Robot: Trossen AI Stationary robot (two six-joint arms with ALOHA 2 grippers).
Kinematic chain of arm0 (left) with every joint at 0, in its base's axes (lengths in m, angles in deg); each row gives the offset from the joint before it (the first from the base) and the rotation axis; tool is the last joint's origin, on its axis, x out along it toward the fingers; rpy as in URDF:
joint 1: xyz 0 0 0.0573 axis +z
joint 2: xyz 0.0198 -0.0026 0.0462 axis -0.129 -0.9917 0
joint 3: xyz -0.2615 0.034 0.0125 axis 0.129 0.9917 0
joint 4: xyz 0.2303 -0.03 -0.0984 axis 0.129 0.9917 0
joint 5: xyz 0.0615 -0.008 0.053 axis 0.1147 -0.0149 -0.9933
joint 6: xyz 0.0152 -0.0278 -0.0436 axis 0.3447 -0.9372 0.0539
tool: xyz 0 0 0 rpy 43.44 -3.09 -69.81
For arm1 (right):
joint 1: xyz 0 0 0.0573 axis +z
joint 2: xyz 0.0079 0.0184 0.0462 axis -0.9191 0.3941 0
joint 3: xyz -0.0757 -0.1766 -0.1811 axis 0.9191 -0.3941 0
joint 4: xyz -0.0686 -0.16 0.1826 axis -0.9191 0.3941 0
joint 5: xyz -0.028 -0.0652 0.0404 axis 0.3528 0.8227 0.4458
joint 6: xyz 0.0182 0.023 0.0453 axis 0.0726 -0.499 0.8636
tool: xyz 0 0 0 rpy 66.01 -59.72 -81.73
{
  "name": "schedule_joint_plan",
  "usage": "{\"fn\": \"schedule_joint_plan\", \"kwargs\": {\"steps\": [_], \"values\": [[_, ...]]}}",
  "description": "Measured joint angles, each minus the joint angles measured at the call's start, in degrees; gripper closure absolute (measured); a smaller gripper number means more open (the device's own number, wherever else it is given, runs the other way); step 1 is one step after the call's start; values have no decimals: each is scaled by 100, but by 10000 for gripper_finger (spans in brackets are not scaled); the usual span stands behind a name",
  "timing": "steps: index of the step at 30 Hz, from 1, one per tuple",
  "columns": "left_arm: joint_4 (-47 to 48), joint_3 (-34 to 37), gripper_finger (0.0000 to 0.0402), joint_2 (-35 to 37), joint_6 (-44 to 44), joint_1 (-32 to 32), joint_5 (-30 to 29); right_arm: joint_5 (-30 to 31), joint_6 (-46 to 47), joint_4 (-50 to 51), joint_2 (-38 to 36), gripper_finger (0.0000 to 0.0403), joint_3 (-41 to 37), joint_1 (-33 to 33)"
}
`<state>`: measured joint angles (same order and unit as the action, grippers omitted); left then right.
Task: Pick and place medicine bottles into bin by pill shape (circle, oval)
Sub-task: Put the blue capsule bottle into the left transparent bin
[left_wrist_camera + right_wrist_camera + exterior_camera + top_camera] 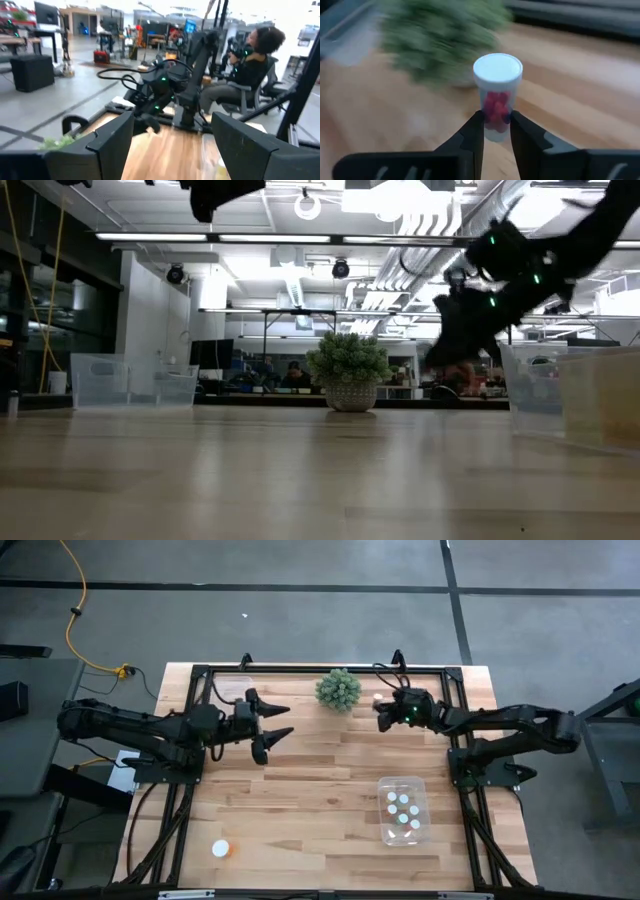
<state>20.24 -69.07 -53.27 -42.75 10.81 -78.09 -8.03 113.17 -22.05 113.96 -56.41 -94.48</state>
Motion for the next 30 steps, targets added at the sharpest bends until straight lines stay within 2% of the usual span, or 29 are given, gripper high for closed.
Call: {"fn": "schedule_joint_plan", "kwargs": {"steps": [6,12,16,20,25,30], "values": [[202,0,145,359,90,0,-150,-420,-1165,1839,-390,334,1455,722],[718,0,145,419,-99,-4,-149,-427,-1886,3079,-37,334,2876,1697],[1387,-175,145,207,-297,-44,-99,-152,-1982,3186,488,334,3531,2227],[2211,-669,145,-176,112,-113,133,-82,-2080,3169,1123,334,4076,2562],[3052,-1142,145,-687,665,-180,341,-80,-2288,3107,1794,334,4661,2762],[3237,-1269,145,-779,795,-208,338,-170,-2293,3040,2244,334,4981,2788]]}}
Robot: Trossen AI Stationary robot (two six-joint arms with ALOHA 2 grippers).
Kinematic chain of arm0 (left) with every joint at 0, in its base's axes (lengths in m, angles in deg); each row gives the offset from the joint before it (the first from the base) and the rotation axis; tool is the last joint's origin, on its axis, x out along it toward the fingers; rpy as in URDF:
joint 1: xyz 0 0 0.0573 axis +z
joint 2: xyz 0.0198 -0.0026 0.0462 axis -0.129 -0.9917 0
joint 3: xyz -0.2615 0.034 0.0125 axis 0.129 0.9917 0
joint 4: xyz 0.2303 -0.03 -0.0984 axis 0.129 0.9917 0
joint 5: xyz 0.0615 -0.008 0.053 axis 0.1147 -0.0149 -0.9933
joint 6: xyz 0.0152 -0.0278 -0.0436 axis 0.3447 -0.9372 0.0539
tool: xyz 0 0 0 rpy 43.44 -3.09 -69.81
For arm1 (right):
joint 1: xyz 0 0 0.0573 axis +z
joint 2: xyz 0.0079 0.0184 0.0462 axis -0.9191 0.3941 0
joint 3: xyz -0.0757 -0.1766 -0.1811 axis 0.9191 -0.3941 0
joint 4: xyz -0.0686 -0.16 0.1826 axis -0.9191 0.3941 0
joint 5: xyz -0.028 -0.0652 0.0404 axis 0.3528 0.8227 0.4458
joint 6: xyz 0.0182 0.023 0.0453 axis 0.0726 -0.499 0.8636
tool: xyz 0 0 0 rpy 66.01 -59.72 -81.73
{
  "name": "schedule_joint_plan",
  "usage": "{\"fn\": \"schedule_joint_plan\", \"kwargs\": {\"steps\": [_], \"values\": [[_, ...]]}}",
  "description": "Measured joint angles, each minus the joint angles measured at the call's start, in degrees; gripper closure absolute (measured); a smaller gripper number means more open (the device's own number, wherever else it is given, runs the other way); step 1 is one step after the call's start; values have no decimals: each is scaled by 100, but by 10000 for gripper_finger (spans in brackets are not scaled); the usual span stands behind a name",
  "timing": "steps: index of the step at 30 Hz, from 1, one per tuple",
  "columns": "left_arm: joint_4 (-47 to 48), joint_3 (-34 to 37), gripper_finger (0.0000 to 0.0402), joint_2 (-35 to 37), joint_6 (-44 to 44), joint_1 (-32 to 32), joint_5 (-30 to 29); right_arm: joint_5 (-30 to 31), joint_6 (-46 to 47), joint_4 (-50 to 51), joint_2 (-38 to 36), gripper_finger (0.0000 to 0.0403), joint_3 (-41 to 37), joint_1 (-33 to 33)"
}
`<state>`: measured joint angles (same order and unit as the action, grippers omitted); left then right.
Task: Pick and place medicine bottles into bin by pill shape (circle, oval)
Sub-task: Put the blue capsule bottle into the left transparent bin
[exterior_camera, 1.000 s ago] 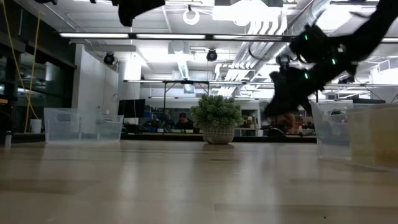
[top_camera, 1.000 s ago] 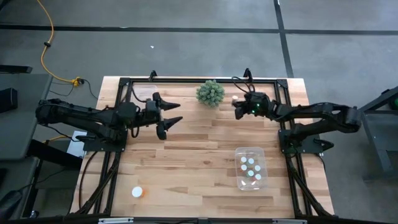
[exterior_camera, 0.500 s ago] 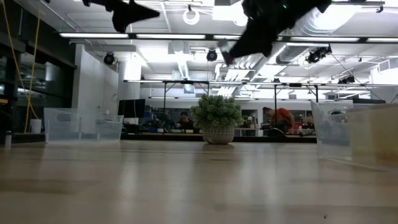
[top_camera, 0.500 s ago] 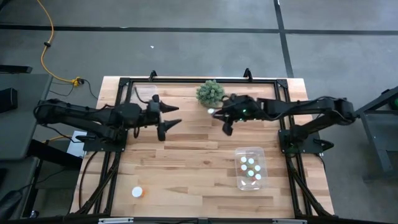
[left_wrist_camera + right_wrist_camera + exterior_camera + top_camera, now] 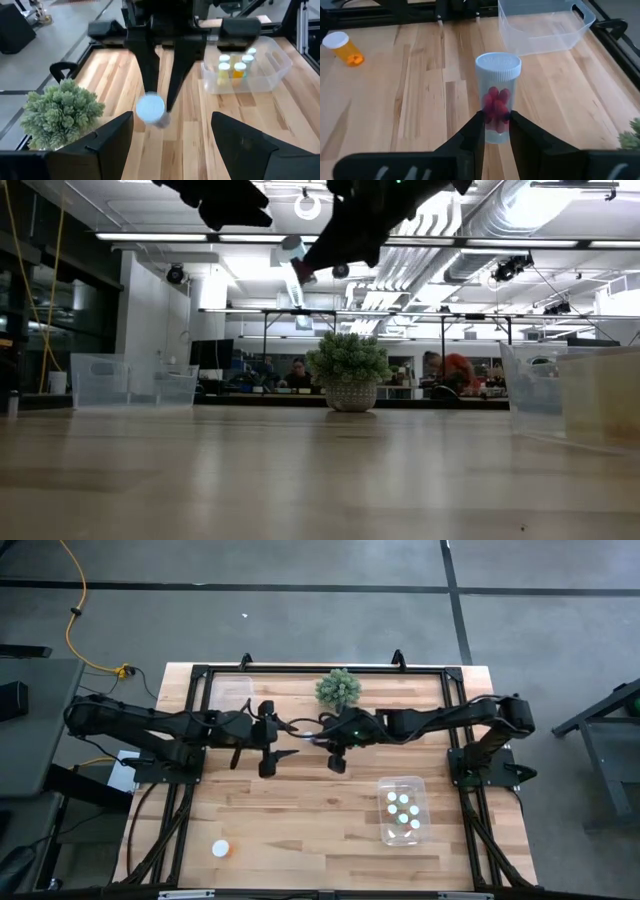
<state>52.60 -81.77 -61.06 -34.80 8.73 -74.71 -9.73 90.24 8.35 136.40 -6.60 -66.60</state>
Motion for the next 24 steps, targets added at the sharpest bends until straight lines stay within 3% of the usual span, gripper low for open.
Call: {"fn": "schedule_joint_plan", "kwargs": {"steps": [9,15,19,24], "values": [[685,0,145,96,156,3,-34,-186,37,-409,142,334,59,0],[377,-8,145,-7,313,22,-334,-267,35,-429,142,334,59,0],[895,0,145,-373,375,137,-62,-278,-11,-410,142,336,59,-2],[1537,-3,145,-341,-320,127,114,-278,-11,-146,144,336,59,-2]]}}
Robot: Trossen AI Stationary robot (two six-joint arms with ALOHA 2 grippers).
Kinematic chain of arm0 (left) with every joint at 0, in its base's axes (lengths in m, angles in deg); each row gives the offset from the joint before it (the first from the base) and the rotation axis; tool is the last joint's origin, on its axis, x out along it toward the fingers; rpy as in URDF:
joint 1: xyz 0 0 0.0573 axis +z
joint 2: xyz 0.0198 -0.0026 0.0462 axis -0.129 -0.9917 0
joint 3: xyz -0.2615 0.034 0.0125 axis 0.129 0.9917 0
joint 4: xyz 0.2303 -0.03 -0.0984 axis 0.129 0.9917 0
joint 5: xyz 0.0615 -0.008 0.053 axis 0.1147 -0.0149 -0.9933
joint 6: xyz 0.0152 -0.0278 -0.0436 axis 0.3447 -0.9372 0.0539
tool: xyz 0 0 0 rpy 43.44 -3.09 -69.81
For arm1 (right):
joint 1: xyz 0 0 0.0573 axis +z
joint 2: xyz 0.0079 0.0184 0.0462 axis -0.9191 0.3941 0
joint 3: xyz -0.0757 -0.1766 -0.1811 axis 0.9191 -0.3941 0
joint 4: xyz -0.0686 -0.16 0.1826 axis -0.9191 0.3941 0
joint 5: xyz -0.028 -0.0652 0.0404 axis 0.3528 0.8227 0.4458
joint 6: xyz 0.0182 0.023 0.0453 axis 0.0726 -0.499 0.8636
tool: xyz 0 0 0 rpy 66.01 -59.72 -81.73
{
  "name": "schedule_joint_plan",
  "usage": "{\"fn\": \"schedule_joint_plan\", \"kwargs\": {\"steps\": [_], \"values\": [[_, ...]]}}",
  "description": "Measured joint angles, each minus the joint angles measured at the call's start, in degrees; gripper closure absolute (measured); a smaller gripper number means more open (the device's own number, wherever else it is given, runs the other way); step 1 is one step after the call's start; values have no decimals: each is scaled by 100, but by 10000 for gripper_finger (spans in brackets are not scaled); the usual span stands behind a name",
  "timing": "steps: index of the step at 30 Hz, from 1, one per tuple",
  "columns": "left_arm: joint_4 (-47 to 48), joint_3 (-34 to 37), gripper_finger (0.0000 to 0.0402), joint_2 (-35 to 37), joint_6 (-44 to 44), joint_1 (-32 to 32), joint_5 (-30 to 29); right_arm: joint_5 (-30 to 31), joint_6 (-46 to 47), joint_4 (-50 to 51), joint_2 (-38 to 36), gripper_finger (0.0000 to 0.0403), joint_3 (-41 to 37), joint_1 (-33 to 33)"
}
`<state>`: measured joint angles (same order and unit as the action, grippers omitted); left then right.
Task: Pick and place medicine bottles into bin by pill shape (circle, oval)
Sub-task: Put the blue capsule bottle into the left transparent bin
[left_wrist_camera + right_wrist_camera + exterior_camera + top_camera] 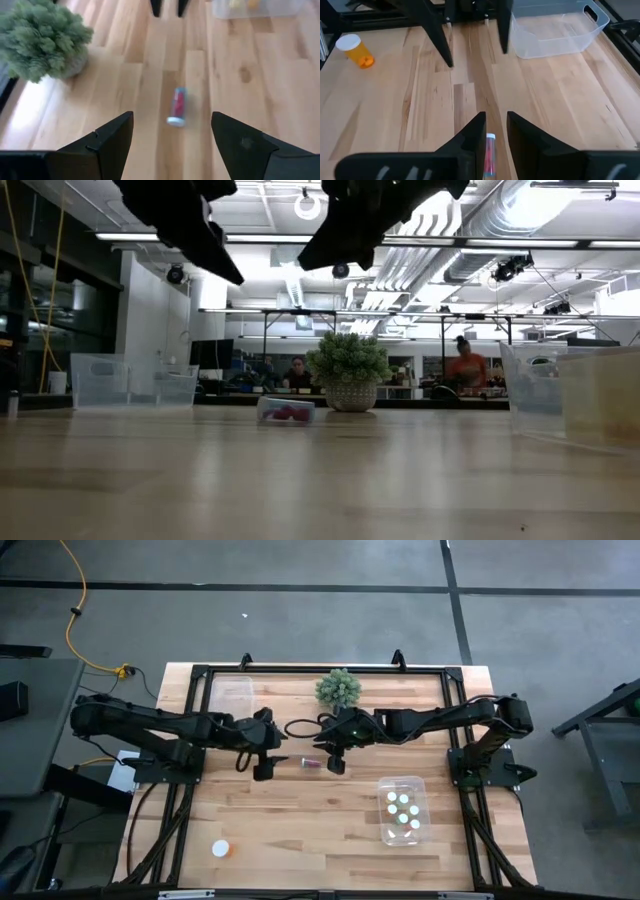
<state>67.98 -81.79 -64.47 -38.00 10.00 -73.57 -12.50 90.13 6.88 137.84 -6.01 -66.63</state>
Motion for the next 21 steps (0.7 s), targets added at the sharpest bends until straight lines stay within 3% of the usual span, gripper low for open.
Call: {"fn": "schedule_joint_plan", "kwargs": {"steps": [7,16,21], "values": [[6,2,145,775,-420,-133,-90,-304,-148,460,19,321,188,20],[-395,2,145,1929,-600,-159,-879,-276,-272,1435,1108,185,1107,44],[-345,2,145,2196,-602,-159,-1024,-238,-251,1534,1783,157,1303,44]]}}
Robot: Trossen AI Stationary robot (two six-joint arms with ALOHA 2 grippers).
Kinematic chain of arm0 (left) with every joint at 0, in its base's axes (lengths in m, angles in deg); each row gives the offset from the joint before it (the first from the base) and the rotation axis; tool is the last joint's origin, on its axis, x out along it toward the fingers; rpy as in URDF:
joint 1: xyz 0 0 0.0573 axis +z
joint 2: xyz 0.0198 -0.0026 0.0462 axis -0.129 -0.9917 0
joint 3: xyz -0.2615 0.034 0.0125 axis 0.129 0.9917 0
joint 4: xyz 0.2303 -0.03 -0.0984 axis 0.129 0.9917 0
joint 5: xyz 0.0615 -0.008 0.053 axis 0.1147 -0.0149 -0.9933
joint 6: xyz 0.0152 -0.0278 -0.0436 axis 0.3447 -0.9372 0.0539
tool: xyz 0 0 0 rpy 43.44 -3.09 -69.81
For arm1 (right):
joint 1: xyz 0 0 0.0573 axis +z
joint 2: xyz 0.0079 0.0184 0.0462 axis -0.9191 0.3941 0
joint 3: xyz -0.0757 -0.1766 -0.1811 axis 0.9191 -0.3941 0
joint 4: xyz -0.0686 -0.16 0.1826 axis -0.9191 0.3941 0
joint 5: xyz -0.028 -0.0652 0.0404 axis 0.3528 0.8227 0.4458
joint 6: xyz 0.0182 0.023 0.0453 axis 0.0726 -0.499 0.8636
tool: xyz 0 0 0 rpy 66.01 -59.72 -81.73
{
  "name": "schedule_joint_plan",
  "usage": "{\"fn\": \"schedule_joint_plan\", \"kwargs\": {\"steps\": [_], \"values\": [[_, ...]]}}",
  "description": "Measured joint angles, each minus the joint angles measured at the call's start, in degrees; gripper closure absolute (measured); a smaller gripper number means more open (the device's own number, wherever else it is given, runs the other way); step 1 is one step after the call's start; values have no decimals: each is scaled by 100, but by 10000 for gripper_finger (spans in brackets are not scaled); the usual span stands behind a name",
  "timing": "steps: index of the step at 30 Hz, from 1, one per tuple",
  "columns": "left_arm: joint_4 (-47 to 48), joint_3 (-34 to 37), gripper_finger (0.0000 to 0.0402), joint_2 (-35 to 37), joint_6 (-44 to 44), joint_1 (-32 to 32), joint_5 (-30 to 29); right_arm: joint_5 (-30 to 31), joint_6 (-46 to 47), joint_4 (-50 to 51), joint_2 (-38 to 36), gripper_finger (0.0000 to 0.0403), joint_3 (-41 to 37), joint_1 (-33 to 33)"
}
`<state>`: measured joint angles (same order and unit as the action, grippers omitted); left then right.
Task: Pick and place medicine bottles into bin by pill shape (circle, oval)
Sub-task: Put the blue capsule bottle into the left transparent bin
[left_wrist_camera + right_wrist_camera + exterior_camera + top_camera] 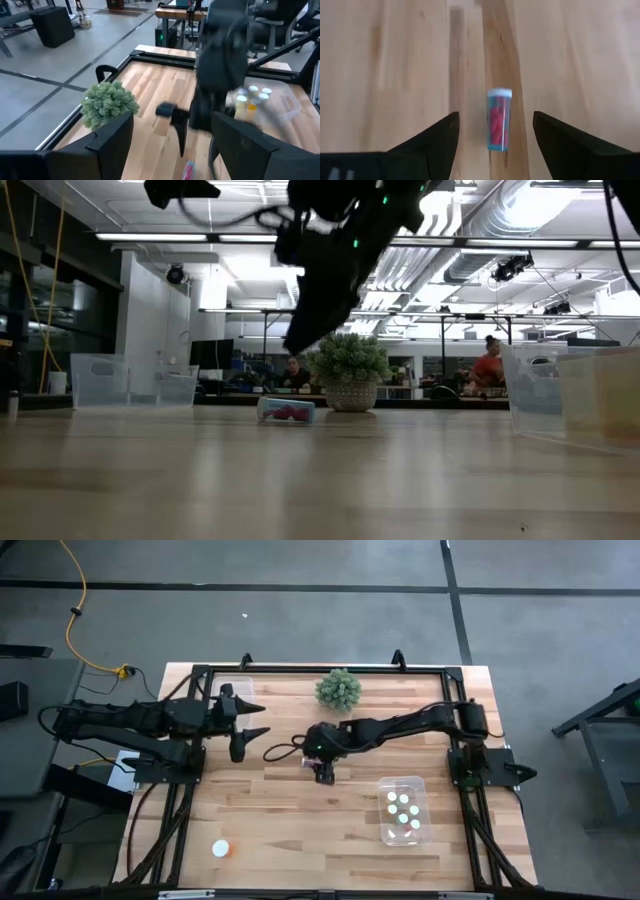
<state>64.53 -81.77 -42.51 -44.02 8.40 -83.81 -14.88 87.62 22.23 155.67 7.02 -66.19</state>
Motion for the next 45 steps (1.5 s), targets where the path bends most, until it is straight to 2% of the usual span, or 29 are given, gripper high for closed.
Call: {"fn": "schedule_joint_plan", "kwargs": {"steps": [8,20,35,41,45], "values": [[5,0,145,46,-41,0,-8,106,134,-8,638,155,0,-22],[5,0,145,46,168,0,-9,272,249,-89,1006,160,1,-24],[6,0,145,46,216,-2,-10,238,273,-61,1041,283,11,-15],[82,0,145,46,216,-2,-8,241,275,-48,1043,318,11,-17],[141,0,145,46,218,-2,-8,188,259,-51,1009,324,1,-22]]}}
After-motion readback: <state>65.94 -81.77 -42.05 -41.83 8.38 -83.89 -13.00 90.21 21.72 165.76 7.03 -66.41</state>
